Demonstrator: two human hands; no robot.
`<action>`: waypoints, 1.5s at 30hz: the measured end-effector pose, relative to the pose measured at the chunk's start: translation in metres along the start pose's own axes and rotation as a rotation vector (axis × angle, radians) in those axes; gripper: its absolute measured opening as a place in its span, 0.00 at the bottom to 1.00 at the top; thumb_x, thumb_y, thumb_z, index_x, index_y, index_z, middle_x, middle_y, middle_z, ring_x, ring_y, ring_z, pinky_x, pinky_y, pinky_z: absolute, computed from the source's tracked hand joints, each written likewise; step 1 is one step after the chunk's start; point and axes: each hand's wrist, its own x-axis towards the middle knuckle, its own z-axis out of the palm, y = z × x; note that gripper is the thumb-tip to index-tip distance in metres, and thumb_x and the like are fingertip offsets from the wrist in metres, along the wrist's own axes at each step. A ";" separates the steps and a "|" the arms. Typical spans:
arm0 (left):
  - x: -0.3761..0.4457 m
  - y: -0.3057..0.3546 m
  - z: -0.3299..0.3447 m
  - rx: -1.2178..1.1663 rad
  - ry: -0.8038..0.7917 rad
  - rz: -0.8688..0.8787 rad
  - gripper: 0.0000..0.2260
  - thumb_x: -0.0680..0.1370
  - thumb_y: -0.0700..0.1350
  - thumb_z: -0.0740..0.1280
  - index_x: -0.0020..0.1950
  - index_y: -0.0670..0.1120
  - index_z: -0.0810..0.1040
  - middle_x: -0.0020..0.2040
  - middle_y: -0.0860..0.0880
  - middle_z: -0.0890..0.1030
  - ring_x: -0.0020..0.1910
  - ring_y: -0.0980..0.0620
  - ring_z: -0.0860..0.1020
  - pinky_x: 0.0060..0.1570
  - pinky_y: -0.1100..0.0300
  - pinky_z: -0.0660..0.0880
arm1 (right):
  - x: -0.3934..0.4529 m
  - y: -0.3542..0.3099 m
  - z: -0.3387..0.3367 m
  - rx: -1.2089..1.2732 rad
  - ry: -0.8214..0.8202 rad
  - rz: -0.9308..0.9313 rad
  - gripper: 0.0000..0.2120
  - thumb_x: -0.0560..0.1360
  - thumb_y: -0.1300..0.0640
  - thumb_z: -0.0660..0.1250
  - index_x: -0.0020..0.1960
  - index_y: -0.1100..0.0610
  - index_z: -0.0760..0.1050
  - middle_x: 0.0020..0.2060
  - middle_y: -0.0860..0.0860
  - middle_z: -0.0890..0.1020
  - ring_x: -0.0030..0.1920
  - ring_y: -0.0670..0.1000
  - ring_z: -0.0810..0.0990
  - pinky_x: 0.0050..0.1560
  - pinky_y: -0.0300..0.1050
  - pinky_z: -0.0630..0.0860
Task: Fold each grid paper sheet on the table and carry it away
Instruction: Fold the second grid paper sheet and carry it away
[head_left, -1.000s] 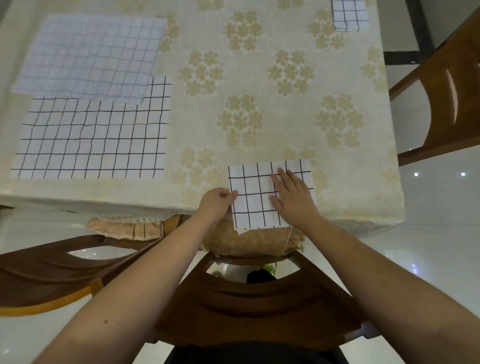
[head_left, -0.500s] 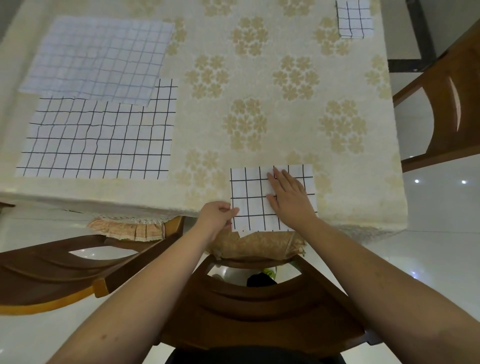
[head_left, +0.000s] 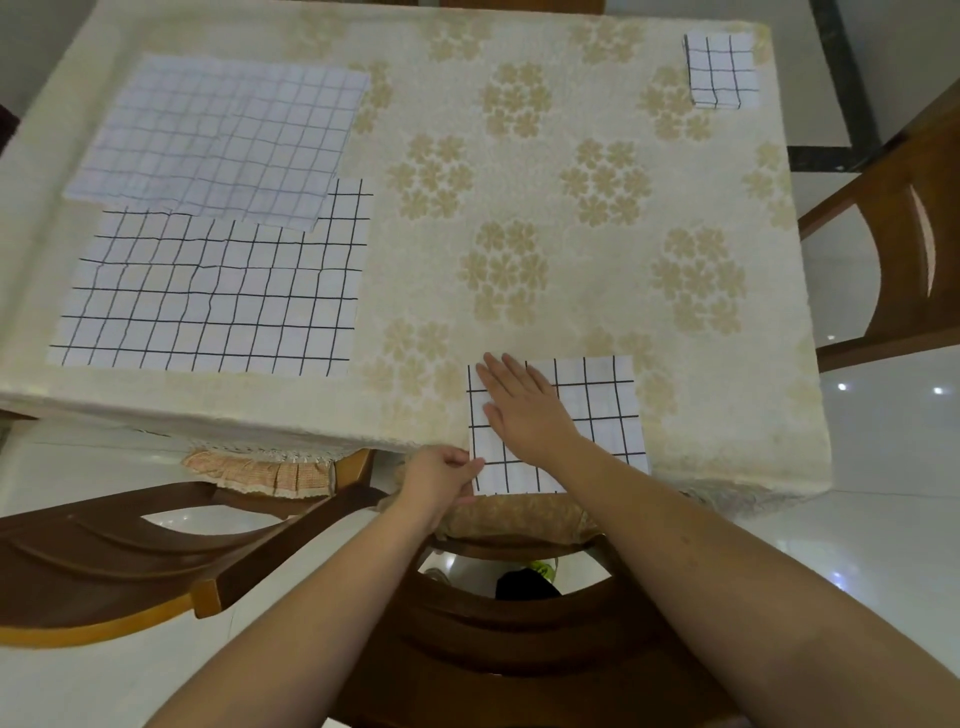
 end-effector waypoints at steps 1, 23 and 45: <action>0.000 0.000 0.000 -0.001 0.002 0.003 0.09 0.75 0.43 0.72 0.52 0.41 0.79 0.41 0.43 0.80 0.39 0.51 0.79 0.32 0.64 0.79 | 0.000 0.000 0.001 -0.003 -0.009 -0.003 0.26 0.83 0.48 0.44 0.79 0.53 0.43 0.79 0.50 0.45 0.78 0.51 0.43 0.75 0.49 0.41; -0.005 -0.006 0.000 0.092 0.033 0.139 0.05 0.79 0.44 0.67 0.53 0.44 0.78 0.47 0.47 0.79 0.42 0.52 0.80 0.34 0.64 0.80 | -0.055 0.110 -0.005 0.012 0.061 0.341 0.32 0.79 0.38 0.35 0.79 0.52 0.40 0.78 0.48 0.42 0.78 0.48 0.40 0.77 0.49 0.40; -0.022 0.039 0.005 0.367 0.209 0.724 0.02 0.80 0.48 0.65 0.48 0.53 0.75 0.40 0.56 0.76 0.39 0.60 0.75 0.38 0.71 0.69 | -0.065 0.062 0.006 0.371 0.166 0.166 0.24 0.84 0.54 0.50 0.78 0.58 0.54 0.77 0.53 0.59 0.77 0.50 0.55 0.74 0.38 0.47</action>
